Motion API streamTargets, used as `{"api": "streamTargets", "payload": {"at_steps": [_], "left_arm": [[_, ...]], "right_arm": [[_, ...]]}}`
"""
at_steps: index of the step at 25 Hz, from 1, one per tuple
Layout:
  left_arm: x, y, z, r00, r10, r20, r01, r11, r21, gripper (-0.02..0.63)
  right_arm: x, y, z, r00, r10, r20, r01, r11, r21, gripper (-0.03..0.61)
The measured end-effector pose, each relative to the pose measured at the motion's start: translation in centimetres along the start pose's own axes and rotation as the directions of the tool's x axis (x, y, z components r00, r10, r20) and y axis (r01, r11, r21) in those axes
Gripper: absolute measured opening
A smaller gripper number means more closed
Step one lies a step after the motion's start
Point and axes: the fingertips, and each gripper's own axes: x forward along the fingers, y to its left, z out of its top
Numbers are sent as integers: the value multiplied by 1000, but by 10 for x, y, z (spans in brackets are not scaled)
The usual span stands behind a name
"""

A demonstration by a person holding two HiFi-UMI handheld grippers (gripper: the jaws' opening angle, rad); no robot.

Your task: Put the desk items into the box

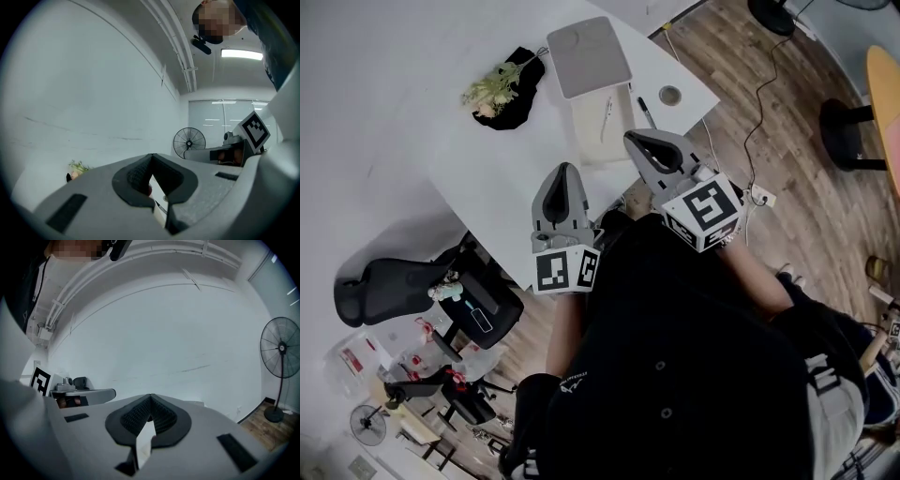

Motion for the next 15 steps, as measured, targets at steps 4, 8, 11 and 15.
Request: {"api": "streamTargets", "payload": {"at_steps": [4,8,11,15], "left_arm": [[-10,-10,3,999,38,27,-37,999,-9,8],[-17,-22,1,998,53,36,-52,999,-8,8],[-19,-28,-1,997,62,41,-61,998,-7,8],[-18,-35,-3,997,66,40,-66,998,1,7]], "right_arm": [[-8,4,0,999,42,2,-42,999,-22,-2],[-18,3,0,998,63,6,-62,997,-37,-2],[-24,3,-1,997,76,8,-75,996,-49,-2],[-30,0,-1,996,89,9,-88,994,-61,-2]]}}
